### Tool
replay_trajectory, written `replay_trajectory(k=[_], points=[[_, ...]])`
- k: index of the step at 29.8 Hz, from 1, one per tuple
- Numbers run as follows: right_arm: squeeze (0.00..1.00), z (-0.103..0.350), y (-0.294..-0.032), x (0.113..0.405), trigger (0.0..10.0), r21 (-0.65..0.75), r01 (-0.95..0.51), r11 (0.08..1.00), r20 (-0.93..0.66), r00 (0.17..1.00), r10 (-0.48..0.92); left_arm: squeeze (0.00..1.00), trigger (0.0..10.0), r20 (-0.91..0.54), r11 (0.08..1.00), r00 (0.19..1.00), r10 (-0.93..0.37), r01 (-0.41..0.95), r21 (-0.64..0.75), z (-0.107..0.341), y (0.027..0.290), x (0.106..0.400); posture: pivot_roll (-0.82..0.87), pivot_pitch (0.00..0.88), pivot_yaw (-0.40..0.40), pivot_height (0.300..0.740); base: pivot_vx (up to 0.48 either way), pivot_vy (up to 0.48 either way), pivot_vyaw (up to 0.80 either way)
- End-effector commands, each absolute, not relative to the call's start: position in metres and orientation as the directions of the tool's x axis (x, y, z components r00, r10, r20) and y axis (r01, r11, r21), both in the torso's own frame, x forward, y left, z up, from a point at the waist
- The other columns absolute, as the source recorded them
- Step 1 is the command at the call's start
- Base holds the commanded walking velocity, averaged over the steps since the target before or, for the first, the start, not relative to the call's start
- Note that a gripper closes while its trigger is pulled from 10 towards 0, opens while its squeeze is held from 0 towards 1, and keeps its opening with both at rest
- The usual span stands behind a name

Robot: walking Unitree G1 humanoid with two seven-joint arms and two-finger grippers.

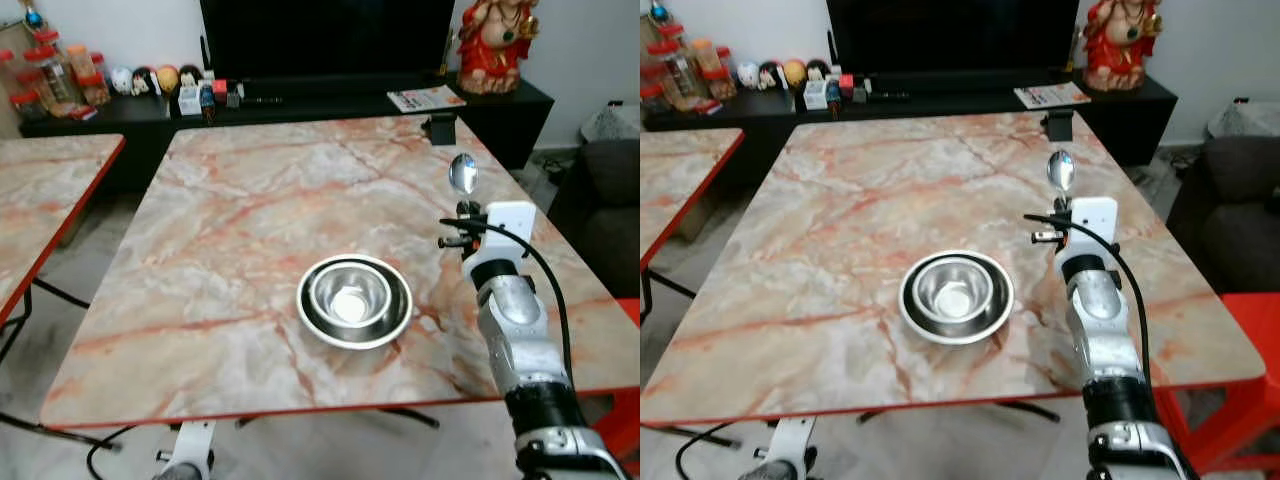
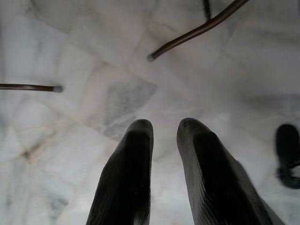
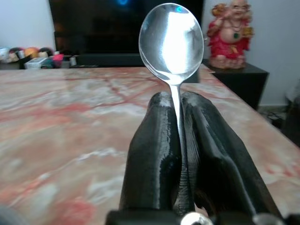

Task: Setting the table

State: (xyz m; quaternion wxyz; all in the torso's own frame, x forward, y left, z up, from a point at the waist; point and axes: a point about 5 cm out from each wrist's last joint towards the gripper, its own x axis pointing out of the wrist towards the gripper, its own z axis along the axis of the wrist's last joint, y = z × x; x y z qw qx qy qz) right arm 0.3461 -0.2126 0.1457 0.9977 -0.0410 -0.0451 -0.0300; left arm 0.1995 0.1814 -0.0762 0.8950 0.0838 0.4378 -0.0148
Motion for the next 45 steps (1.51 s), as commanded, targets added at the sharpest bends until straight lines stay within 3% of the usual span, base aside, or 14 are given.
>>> replay_trajectory(k=[1,12,28,45], points=[[0.0,0.153,-0.202,0.35,10.0,-0.074,0.037,0.997,0.117,0.993,-0.028,0.0,10.0,-0.788,0.983,0.612,0.072,0.091,0.16,-0.075,0.191,0.201,-0.07,0.0,0.018,0.728,0.251,0.0,0.0],[0.0,0.144,-0.201,0.344,10.0,-0.08,0.032,0.996,0.081,0.996,-0.026,0.0,10.0,-0.787,0.984,0.613,0.073,0.086,0.158,-0.074,0.191,0.201,-0.07,0.0,0.015,0.728,0.161,0.0,0.0],[0.0,0.093,-0.21,0.315,10.0,-0.122,0.053,0.991,-0.183,0.98,-0.075,0.0,10.0,-0.797,0.984,0.601,0.054,0.102,0.143,-0.077,0.188,0.197,-0.08,0.0,0.014,0.728,0.0,0.0,0.0],[0.0,0.066,-0.203,0.291,10.0,-0.107,-0.017,0.994,-0.321,0.947,-0.018,0.0,10.0,-0.8,0.983,0.599,0.043,0.119,0.143,-0.077,0.188,0.197,-0.08,0.0,0.016,0.728,0.0,0.0,0.0]])
